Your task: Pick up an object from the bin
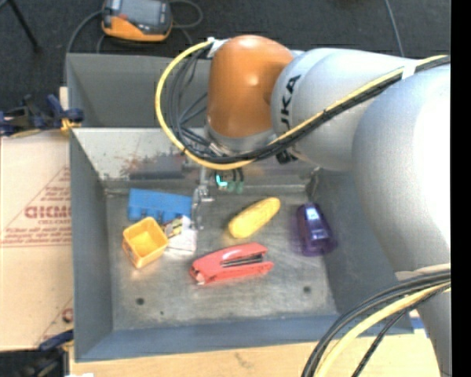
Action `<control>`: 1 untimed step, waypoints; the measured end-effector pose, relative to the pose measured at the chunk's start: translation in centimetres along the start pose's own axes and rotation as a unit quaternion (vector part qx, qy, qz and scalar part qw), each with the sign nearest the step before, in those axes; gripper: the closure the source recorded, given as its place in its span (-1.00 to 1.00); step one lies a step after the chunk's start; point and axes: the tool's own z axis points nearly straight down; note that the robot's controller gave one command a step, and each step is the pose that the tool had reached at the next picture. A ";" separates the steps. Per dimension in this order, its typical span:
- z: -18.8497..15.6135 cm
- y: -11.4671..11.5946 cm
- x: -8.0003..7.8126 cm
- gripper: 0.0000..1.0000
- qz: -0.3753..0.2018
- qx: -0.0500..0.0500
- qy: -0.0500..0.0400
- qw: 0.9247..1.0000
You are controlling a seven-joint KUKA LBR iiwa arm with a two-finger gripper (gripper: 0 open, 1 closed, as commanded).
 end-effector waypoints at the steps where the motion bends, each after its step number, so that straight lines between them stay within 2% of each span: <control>1: -0.4 0.0 -0.2 -1.00 0.001 0.000 -0.004 1.000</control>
Offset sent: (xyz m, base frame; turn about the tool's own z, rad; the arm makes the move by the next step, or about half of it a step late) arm -0.0446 0.0333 -0.0801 -0.1093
